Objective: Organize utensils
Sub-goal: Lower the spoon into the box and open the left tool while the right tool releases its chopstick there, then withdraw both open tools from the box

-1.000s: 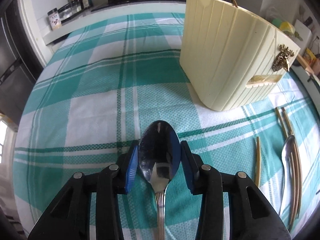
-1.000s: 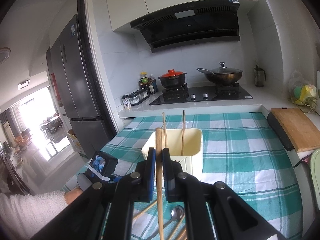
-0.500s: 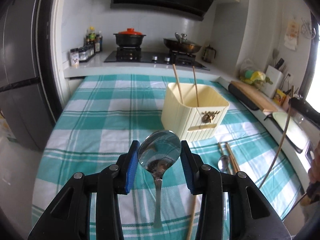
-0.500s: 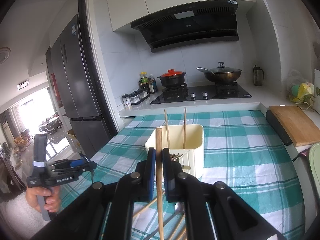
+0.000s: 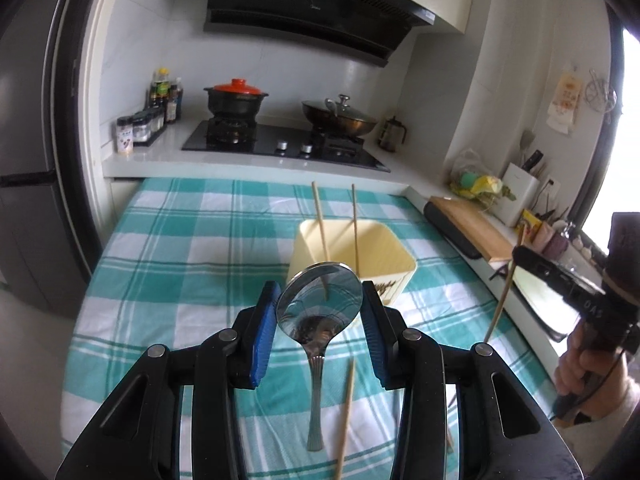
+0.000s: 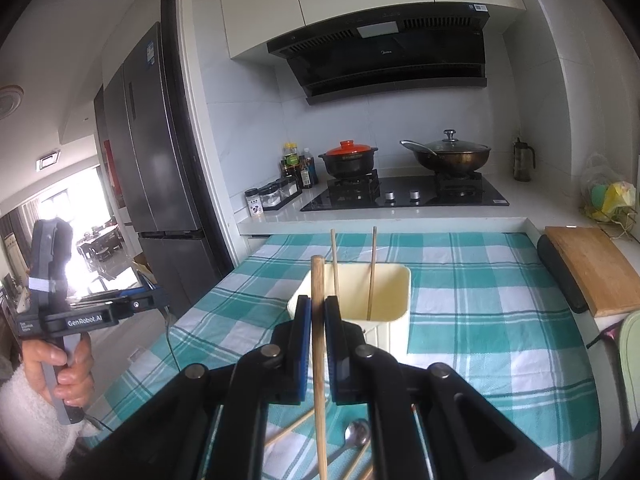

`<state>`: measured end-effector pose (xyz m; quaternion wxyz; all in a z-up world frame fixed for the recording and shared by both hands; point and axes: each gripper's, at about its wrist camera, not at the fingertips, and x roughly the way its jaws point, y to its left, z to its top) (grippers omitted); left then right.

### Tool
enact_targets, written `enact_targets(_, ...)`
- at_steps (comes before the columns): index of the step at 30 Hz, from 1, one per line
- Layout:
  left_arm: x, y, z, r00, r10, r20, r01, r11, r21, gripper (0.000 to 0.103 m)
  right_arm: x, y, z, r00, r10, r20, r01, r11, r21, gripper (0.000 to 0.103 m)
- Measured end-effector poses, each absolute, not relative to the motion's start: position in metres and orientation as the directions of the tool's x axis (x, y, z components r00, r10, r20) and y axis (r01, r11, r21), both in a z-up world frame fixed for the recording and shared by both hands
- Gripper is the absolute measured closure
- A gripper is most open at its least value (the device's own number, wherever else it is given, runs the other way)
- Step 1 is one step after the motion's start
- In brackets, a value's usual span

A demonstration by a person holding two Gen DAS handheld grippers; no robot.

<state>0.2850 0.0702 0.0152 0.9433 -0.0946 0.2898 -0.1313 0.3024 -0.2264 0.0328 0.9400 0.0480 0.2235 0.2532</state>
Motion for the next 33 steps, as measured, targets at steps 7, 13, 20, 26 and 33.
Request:
enact_targets(7,0.350,0.048,0.087,0.837,-0.315,-0.448,0.238,0.946,-0.221,0.063,0.388,-0.212,0.071,0.815,0.483,-0.319,-0.439,0.875,0.204,0.096)
enact_targets(13,0.419,0.022,0.102,0.864,-0.286,-0.415,0.216,0.954,-0.206,0.063,0.447,-0.199,0.089,0.860,0.465,-0.213,-0.428,0.882,0.197,0.096)
enact_targets(20,0.478,0.013,0.036,0.795,-0.264,-0.546,0.157,0.959,-0.235,0.063,0.493,-0.186,0.025,0.816,0.437,-0.379,-0.412,0.899,0.150,0.096)
enact_targets(26,0.500,0.004,-0.024,0.705,-0.224,-0.673,0.114,0.972,-0.204,0.061,0.516,-0.189,-0.025,0.726,0.402,-0.558,-0.353,0.914,0.199,0.094)
enact_targets(33,0.466,0.017,-0.013,0.711,-0.186,-0.678,0.091,0.981,-0.173,0.036,0.485,-0.201,-0.010,0.724,0.402,-0.561,-0.364,0.913,0.184,0.052)
